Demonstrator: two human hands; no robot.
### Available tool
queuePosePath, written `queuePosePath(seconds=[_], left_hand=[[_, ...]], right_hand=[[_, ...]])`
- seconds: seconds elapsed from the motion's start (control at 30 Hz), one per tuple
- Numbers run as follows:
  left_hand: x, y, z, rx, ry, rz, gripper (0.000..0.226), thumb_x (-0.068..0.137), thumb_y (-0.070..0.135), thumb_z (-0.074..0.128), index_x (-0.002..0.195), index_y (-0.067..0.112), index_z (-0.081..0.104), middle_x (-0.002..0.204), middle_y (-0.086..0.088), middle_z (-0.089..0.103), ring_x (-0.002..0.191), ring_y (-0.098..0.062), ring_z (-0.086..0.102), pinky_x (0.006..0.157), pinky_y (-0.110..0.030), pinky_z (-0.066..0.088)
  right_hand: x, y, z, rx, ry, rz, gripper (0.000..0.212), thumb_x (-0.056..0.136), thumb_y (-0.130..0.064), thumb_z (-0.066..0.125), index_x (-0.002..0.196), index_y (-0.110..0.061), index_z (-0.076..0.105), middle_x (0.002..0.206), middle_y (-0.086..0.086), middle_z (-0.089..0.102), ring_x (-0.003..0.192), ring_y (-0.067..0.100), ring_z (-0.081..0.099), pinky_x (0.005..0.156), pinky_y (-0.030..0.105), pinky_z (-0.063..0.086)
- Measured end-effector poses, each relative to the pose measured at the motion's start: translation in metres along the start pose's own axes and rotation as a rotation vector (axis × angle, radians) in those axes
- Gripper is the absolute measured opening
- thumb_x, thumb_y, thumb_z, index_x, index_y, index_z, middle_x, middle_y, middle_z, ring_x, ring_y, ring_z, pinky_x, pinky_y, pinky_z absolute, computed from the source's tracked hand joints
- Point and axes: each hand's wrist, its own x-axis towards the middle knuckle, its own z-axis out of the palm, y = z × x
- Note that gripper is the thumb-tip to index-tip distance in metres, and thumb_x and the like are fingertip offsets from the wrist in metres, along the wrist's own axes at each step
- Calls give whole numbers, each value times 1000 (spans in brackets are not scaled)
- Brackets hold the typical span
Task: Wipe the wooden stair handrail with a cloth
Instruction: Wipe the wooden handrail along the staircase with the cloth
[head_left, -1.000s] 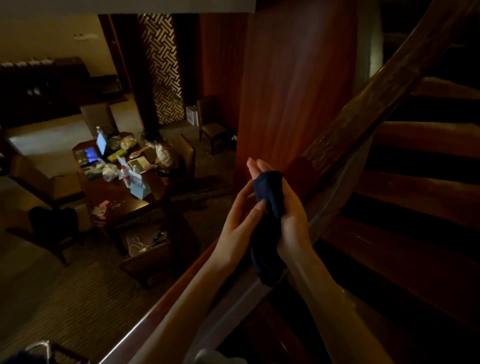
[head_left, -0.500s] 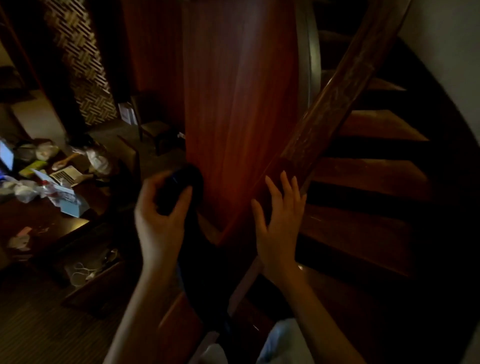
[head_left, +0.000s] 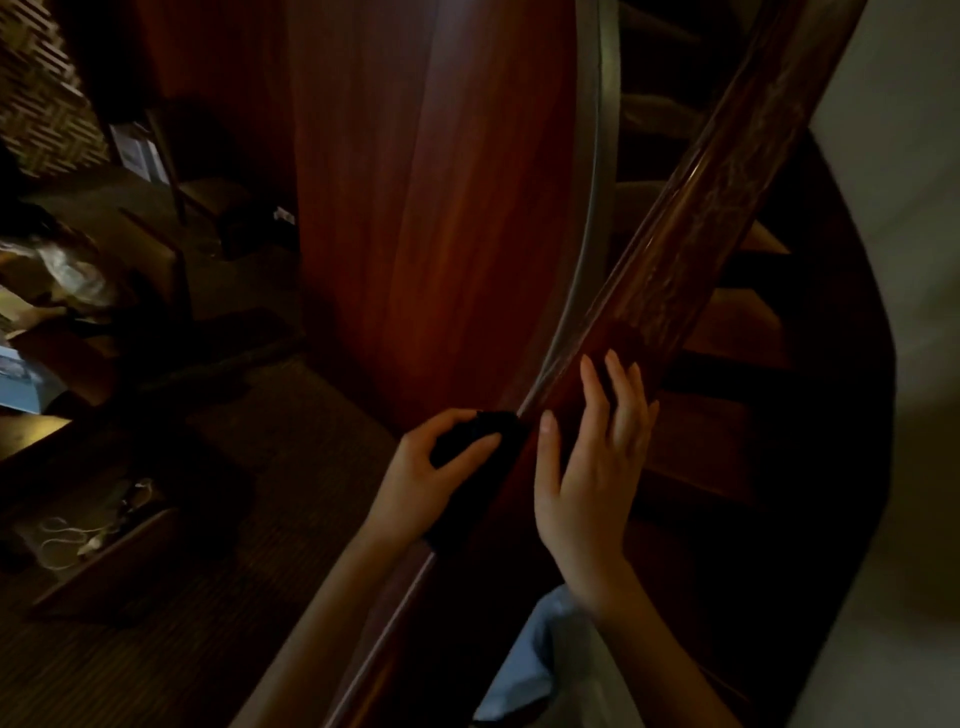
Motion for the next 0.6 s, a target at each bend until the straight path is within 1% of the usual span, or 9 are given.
queuePosePath(seconds=[0.07, 0.13, 0.2, 0.27, 0.33, 0.4, 0.47, 0.6], left_hand=[[5, -5, 1, -41, -49, -31, 23, 75, 49, 70, 97, 41, 69, 89, 5, 73, 70, -15, 71, 56, -19, 52], [11, -10, 1, -70, -86, -48, 27, 75, 46, 72, 99, 34, 71, 88, 2, 73, 72, -17, 71, 60, -23, 54], [17, -11, 2, -93, -84, -63, 25, 78, 42, 71, 100, 28, 72, 88, 0, 74, 76, -20, 71, 66, -29, 56], [25, -10, 6, -75, -57, -58, 19, 83, 35, 71, 101, 27, 73, 90, 2, 74, 80, -19, 71, 70, -32, 58], [34, -9, 12, 1, -15, -33, 17, 87, 28, 72, 104, 24, 73, 93, 5, 74, 83, -12, 71, 74, -31, 59], [43, -4, 14, 66, -6, -6, 18, 87, 25, 72, 105, 21, 73, 93, 6, 73, 82, -7, 70, 72, -26, 57], [46, -1, 11, 127, -39, 23, 17, 87, 25, 72, 104, 21, 73, 93, 6, 72, 80, -5, 69, 70, -23, 55], [29, -10, -9, 187, -133, 50, 7, 88, 24, 71, 94, 26, 71, 88, 7, 70, 77, -6, 68, 68, -21, 52]], right_hand=[[-1, 2, 1, -2, 1, 1, 53, 100, -33, 42, 146, -7, 41, 156, 9, 30, 150, 25, 15, 122, 50, 11], [-1, 2, 2, -14, -3, 7, 53, 100, -34, 42, 146, -8, 40, 157, 8, 29, 150, 24, 14, 122, 50, 11], [-2, 3, 1, -19, -9, 12, 53, 101, -35, 41, 147, -8, 40, 157, 7, 28, 150, 23, 13, 122, 51, 11], [-1, 3, 2, -21, -6, 16, 52, 101, -35, 40, 146, -9, 41, 157, 7, 28, 150, 23, 13, 122, 51, 11], [-2, 2, 3, -33, -3, 23, 52, 101, -35, 41, 146, -9, 41, 157, 7, 29, 150, 23, 13, 122, 50, 10], [-2, 2, 3, -27, -2, 20, 52, 101, -34, 41, 146, -9, 41, 157, 8, 29, 150, 23, 13, 123, 48, 9], [-2, 2, 2, -21, 0, 18, 52, 100, -33, 41, 146, -8, 41, 156, 8, 29, 150, 23, 13, 123, 47, 8], [-2, 2, 3, -16, 7, 21, 52, 99, -31, 44, 145, -7, 42, 156, 10, 30, 150, 24, 14, 123, 47, 8]])
